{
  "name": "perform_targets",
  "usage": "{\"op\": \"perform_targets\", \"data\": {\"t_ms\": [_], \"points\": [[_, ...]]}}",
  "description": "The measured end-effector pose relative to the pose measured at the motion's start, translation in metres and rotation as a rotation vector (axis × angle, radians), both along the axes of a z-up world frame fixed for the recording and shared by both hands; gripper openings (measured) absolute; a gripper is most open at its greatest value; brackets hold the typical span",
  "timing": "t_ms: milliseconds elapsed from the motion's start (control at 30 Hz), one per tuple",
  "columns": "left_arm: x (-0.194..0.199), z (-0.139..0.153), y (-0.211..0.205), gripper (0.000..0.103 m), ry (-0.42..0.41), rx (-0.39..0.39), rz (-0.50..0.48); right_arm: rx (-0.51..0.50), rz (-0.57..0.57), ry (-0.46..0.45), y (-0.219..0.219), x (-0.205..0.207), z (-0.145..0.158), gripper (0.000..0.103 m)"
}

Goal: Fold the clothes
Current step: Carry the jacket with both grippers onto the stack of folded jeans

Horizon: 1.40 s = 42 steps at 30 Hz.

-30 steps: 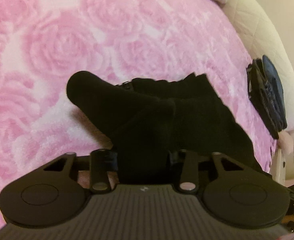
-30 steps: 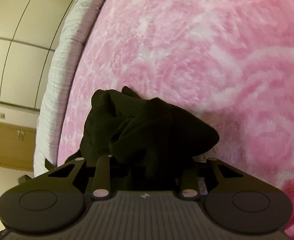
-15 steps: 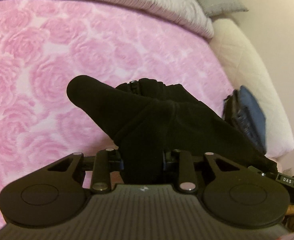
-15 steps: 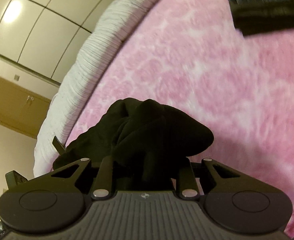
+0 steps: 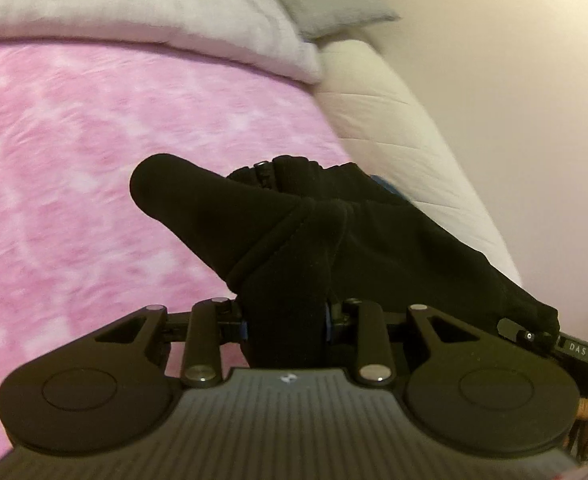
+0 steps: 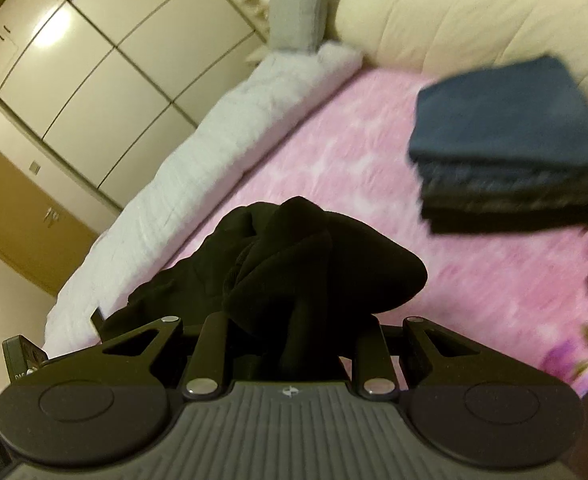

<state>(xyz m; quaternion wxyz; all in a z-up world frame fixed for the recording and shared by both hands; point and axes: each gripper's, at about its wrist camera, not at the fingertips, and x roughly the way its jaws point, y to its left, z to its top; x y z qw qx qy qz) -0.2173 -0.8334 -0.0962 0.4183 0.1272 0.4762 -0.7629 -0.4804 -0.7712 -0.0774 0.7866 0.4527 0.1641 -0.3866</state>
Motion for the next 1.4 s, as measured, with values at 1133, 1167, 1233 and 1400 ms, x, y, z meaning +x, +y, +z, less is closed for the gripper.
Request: {"op": "perform_targets", "data": {"t_ms": [1133,1167,1233,1400], "points": [[-0.332,-0.08,-0.163,0.033,-0.125,0.116,0.093,0.052,0.185,0.083,-0.464,-0.264,-0.102,0.041],[-0.33,-0.081,-0.165,0.034,-0.121,0.123,0.08,0.032,0.185,0.089,-0.457,-0.266,-0.097,0.042],[-0.325,-0.084,-0.17,0.034,-0.104,0.136,0.058,-0.003,0.177,0.101,-0.441,-0.272,-0.089,0.047],[-0.318,-0.089,-0.178,0.037,-0.068,0.171,0.024,-0.029,0.085,0.112,-0.391,-0.291,-0.088,0.063]]}}
